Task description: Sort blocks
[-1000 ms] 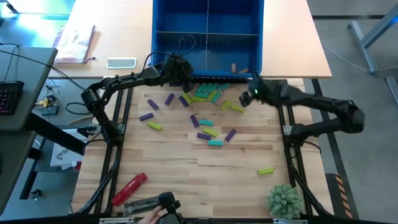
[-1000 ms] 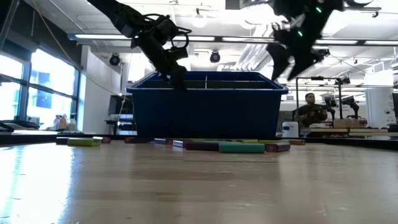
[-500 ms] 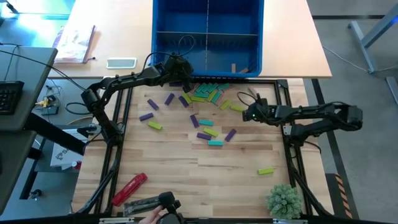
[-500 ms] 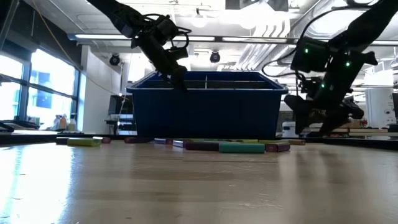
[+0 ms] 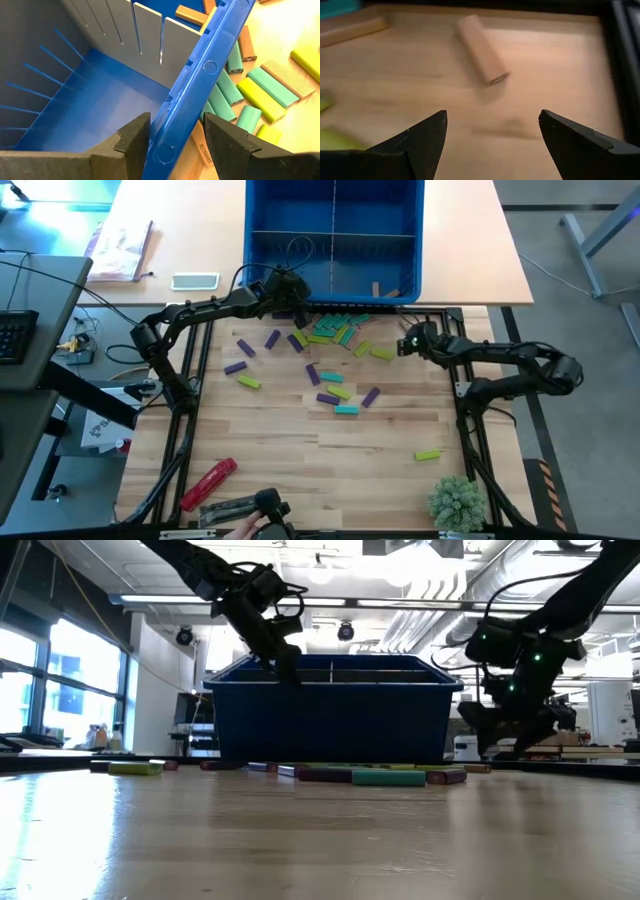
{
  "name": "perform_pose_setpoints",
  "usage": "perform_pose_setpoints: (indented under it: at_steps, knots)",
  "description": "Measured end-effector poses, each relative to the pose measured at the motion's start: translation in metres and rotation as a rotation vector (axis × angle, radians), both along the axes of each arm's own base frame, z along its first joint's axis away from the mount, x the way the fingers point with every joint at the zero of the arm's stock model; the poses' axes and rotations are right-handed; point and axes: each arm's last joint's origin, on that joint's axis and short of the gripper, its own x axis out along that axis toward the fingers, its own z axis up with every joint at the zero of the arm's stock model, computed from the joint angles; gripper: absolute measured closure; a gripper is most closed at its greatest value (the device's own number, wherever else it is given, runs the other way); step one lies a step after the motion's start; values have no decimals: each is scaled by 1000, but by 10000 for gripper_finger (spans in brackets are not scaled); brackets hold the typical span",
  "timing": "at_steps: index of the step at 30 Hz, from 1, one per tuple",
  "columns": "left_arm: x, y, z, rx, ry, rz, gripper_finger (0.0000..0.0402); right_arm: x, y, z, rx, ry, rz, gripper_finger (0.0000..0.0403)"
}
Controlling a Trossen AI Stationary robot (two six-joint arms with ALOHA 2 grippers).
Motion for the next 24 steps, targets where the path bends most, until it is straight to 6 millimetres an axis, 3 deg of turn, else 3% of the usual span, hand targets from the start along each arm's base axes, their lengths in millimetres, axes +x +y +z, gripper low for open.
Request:
perform_pose_setpoints:
  at_steps: [5,9,13,19,24]
  knots:
    - [0,0,0,4,8,-6,238,-9,-15,-10,43,11,-72,103]
    - [0,0,0,3,7,-6,238,-3,-28,-14,-14,-38,-65,103]
    - [0,0,0,3,8,-6,238,2,-24,-25,-15,44,-62,103]
    - [0,0,0,5,4,-5,238,15,-26,-36,-91,-77,-205,103]
    - [0,0,0,5,4,-5,238,30,-30,-32,-141,-133,-84,103]
